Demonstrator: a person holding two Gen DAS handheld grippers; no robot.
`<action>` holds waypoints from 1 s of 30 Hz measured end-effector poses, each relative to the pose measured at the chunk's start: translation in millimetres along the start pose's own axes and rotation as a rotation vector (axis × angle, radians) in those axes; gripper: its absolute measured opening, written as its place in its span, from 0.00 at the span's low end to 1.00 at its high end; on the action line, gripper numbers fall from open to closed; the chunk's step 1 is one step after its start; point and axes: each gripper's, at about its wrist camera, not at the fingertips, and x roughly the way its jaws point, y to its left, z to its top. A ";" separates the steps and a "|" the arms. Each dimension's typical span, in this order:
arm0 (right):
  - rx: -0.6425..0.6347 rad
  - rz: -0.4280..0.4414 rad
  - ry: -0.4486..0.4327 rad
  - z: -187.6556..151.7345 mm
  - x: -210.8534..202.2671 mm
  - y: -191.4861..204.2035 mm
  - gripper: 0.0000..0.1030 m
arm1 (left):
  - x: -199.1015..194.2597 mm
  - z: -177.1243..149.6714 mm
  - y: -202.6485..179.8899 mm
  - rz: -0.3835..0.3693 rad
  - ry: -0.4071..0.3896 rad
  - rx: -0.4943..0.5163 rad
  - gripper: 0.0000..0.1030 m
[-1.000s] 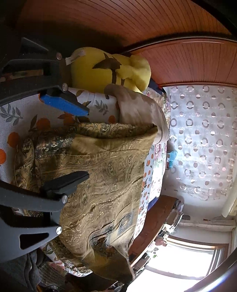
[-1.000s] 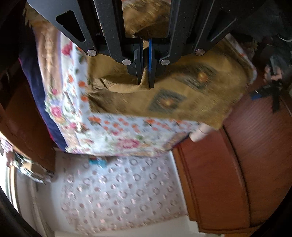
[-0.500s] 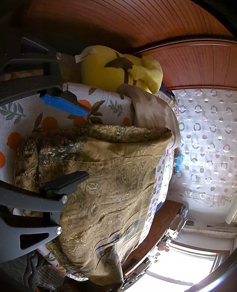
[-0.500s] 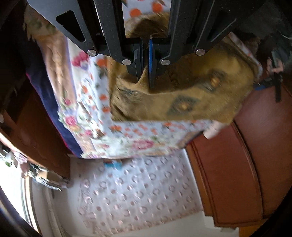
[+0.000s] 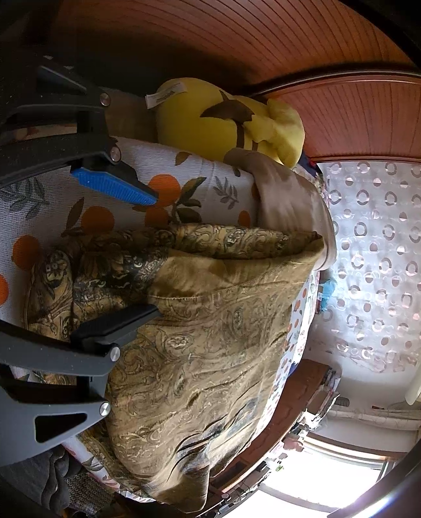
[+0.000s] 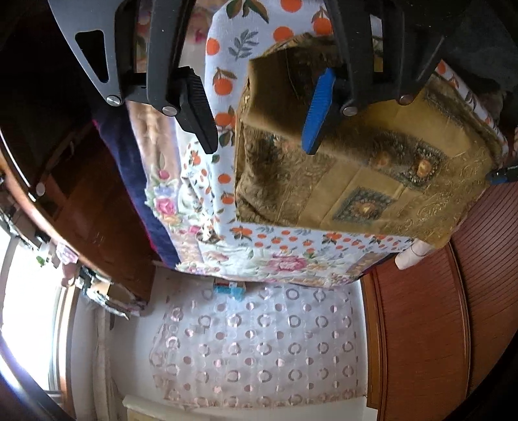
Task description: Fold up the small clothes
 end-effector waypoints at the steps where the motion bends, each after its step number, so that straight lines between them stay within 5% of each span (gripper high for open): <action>1: -0.007 0.001 -0.005 -0.9 3.3 4.5 0.56 | 0.9 -0.8 -0.1 0.001 0.003 -0.001 0.62; 6: -0.027 0.040 -0.001 -13.2 18.6 20.5 0.58 | 2.7 -2.2 0.2 0.007 0.003 0.003 0.63; 16: -0.049 0.103 0.158 -47.1 87.6 43.4 0.58 | 1.3 -3.4 -3.6 0.016 -0.006 0.020 0.62; 24: -0.049 0.097 0.165 -60.0 108.0 48.0 0.60 | -1.0 -2.1 -9.3 -0.067 -0.002 0.022 0.10; 30: -0.034 0.094 0.123 -69.7 102.9 48.2 0.63 | -31.9 17.3 -37.9 -0.116 -0.110 0.070 0.05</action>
